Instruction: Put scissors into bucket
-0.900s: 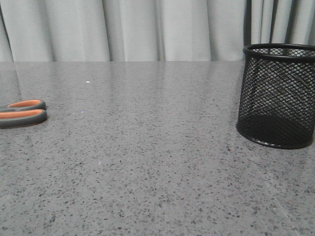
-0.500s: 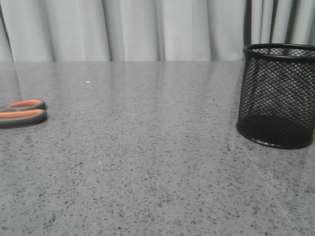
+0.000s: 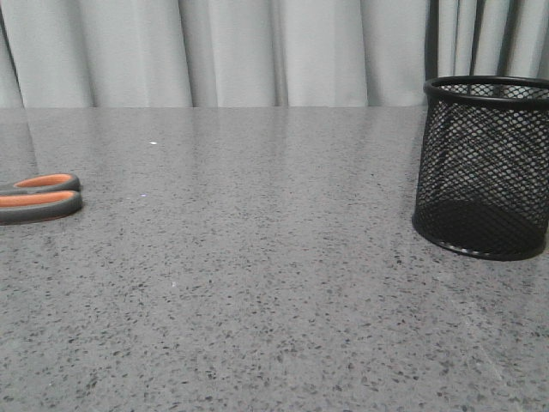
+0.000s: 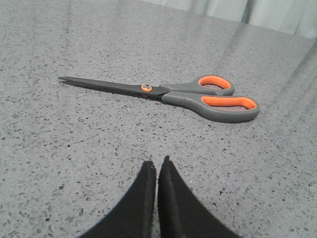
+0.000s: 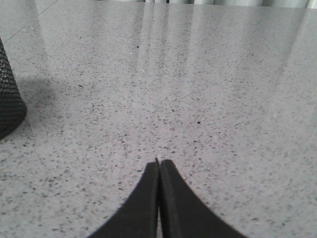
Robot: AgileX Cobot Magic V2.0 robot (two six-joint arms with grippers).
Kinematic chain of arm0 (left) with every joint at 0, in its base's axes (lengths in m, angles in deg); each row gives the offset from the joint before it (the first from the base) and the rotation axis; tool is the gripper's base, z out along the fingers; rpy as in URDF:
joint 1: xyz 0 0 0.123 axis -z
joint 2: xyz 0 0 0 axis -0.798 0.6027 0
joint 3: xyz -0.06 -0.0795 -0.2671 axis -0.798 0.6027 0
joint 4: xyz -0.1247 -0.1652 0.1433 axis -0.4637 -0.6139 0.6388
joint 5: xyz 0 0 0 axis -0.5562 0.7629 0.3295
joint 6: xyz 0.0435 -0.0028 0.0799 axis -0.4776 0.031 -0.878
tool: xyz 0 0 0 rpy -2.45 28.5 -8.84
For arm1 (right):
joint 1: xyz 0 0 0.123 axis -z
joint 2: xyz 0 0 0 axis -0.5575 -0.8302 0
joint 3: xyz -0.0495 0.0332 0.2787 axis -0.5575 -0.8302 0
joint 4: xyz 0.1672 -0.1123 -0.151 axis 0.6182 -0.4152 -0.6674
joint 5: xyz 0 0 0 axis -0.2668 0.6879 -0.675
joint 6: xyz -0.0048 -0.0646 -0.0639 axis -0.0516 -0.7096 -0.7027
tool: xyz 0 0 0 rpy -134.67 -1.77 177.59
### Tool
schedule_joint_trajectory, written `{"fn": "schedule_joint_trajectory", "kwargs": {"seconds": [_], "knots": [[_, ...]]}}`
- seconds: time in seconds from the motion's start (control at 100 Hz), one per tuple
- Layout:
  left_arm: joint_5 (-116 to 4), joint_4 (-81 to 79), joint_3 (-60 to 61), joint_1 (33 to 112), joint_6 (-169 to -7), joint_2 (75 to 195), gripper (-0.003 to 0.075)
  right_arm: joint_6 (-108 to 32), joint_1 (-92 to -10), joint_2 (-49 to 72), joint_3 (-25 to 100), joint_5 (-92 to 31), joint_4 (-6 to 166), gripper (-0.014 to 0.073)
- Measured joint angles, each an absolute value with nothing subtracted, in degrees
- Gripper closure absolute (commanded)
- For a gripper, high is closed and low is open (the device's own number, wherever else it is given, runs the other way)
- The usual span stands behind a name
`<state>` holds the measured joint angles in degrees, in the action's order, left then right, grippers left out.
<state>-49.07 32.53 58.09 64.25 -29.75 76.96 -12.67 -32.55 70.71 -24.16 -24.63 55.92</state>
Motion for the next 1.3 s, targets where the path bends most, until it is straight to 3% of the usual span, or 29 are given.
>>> {"fn": "schedule_joint_trajectory", "kwargs": {"seconds": [0.19,0.48,0.64,0.84,0.91,1.0,1.08,1.13,1.3], "knots": [[-49.07,32.65,58.09,64.25,-29.75,76.96,0.074,-12.67,-32.55,70.71,-24.16,-26.54,50.81,0.0643],[-51.09,35.1,58.09,64.25,-29.75,76.96,0.074,-12.67,-32.55,70.71,-24.16,-44.35,50.12,0.0644],[-63.87,23.22,58.09,64.25,-29.75,76.96,0.074,-12.67,-32.55,70.71,-24.16,-52.2,54.45,0.0644],[-77.18,9.71,58.09,64.25,-29.54,76.96,0.0734,-12.67,-32.55,70.71,-24.16,-52.09,71.7,0.0643],[-79.15,8.12,58.09,64.25,-29.54,76.96,0.0676,-12.67,-32.55,70.71,-23.92,-50.88,73.98,0.0643],[-76.68,9.62,57.0,64.25,-29.34,76.96,0.0509,-12.67,-32.55,70.22,-20.84,-47.15,75.09,0.0632],[-72.05,13.42,53.51,64.25,-29.34,78.83,0.0329,-12.67,-32.55,67.05,-15.84,-42.97,75.34,0.057],[-69.0,16.19,50.48,64.25,-29.34,81.19,0.0263,-12.67,-32.55,64.43,-12.4,-39.42,75.45,0.0489],[-57.85,25.71,38.2,64.25,-29.34,93.11,0.0263,-12.6,-32.55,54.66,-0.97,-27.92,75.56,0.0188]]}}
